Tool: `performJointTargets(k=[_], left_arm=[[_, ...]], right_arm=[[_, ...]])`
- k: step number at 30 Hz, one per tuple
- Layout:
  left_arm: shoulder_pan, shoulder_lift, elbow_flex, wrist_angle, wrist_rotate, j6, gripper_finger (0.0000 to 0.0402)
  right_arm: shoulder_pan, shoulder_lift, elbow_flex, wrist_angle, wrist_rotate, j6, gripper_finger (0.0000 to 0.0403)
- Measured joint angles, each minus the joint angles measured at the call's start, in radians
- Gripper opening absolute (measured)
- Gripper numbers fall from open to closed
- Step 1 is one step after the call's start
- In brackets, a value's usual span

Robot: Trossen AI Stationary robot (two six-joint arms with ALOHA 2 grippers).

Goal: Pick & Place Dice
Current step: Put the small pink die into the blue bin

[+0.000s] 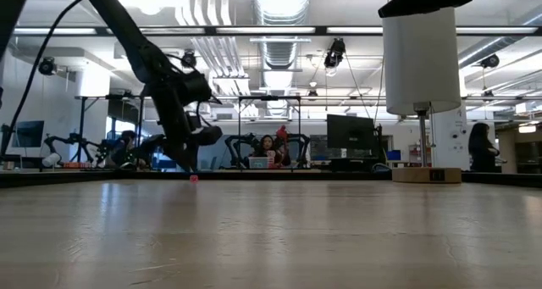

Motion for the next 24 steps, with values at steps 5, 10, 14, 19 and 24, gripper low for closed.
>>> performJointTargets(k=[5, 10, 14, 19, 24], left_arm=[[0.0, 0.027, 0.0, 0.002, 0.0, -0.013, 0.0078], [0.0, 0.027, 0.0, 0.003, 0.01, -0.013, 0.0078], [-0.007, 0.027, 0.0, -0.002, 0.019, -0.014, 0.0078], [-0.013, 0.027, 0.0, -0.053, 0.019, -0.017, 0.0078], [-0.035, 0.027, 0.0, -0.06, 0.019, -0.021, 0.0078]], right_arm=[[0.0, 0.0, 0.0, 0.0, -0.001, 0.0, 0.007], [0.0, 0.0, 0.0, 0.0, -0.001, -0.003, 0.0064], [0.0, 0.0, 0.0, 0.0, -0.001, -0.007, 0.0064], [0.0, 0.0, 0.0, 0.0, -0.001, -0.008, 0.0063], [0.0, 0.0, 0.0, 0.0, -0.001, -0.008, 0.0063]])
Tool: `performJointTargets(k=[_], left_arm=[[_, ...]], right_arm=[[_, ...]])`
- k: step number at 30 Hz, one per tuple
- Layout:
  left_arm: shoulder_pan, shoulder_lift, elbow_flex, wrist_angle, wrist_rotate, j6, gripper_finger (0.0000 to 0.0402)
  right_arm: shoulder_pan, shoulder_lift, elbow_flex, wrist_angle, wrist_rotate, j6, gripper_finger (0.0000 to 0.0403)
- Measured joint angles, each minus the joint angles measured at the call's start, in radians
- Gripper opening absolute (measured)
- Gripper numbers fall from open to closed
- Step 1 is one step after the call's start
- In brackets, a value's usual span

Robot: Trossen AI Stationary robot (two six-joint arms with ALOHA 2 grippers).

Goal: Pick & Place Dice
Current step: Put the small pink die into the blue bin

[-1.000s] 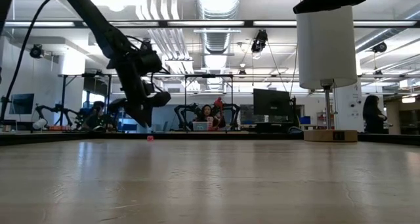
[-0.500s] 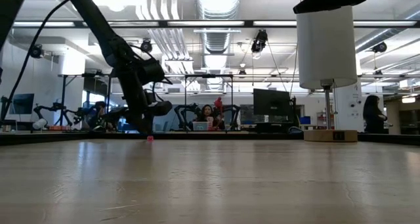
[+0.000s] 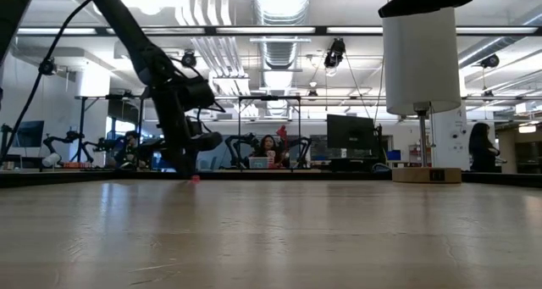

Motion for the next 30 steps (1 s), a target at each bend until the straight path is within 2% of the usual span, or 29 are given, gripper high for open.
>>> performJointTargets(k=[10, 19, 26, 30], left_arm=[[-0.082, 0.0, 0.0, 0.003, 0.011, -0.026, 0.0078], [-0.146, 0.0, 0.004, 0.074, 0.007, 0.005, 0.0078], [-0.142, 0.0, 0.005, 0.077, -0.134, -0.027, 0.0078], [-0.142, 0.0, 0.002, 0.091, -0.148, -0.03, 0.0078]], right_arm=[[0.0, 0.0, 0.0, 0.0, 0.0, 0.0, 0.0063], [0.0, 0.0, 0.0, 0.0, 0.0, 0.0, 0.0063], [0.0, 0.0, 0.0, 0.0, 0.0, 0.0, 0.0063], [0.0, 0.0, 0.0, 0.0, 0.0, 0.0, 0.0063]])
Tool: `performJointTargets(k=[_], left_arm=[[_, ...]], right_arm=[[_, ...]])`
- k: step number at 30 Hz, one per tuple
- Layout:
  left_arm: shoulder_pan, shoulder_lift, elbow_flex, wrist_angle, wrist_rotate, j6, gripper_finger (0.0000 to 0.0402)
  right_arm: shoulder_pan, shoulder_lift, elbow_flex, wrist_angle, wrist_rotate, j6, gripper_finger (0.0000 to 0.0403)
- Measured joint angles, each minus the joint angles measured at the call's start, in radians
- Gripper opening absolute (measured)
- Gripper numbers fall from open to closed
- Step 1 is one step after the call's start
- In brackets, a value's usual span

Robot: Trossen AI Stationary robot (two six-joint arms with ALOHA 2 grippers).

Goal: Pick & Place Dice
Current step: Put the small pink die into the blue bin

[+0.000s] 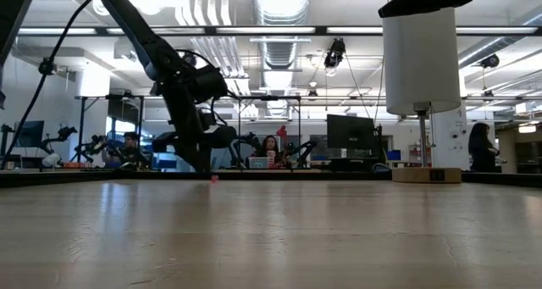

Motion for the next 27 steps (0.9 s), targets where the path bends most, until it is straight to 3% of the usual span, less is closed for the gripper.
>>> performJointTargets(k=[27], left_arm=[[-0.026, 0.0, -0.049, 0.105, 0.023, -0.078, 0.0078]], right_arm=[[0.0, 0.0, 0.0, 0.002, 0.0, -0.021, 0.0063]])
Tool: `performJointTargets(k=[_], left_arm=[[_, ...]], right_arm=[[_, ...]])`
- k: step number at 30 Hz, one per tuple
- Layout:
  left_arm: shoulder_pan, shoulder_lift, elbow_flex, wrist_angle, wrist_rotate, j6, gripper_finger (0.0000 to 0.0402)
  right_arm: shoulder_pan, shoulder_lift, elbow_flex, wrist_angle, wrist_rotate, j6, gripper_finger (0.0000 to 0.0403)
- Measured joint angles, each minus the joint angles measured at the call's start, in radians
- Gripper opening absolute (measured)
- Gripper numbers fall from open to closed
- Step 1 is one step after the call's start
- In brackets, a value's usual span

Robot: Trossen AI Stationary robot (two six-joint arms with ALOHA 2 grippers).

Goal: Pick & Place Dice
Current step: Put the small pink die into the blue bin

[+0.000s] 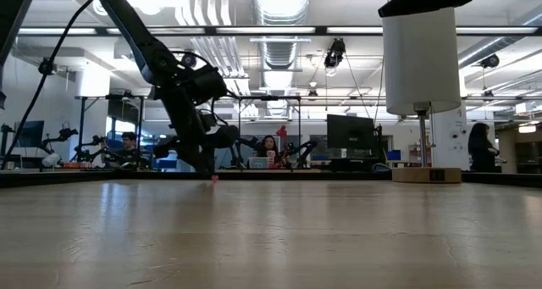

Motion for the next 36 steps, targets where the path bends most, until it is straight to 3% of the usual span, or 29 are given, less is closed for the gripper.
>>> performJointTargets(k=[9, 21, 36], left_arm=[[0.002, 0.0, 0.0, 0.017, -0.052, 0.0, 0.0078], [-0.003, 0.074, 0.0, 0.071, -0.035, 0.0, 0.0078], [-0.062, 0.082, 0.001, 0.082, -0.027, -0.019, 0.0078]], right_arm=[[0.0, 0.0, 0.0, 0.0, 0.0, -0.005, 0.0063], [0.0, 0.0, 0.0, 0.002, 0.0, -0.006, 0.0063], [0.0, 0.0, 0.0, 0.005, 0.0, -0.024, 0.0063]])
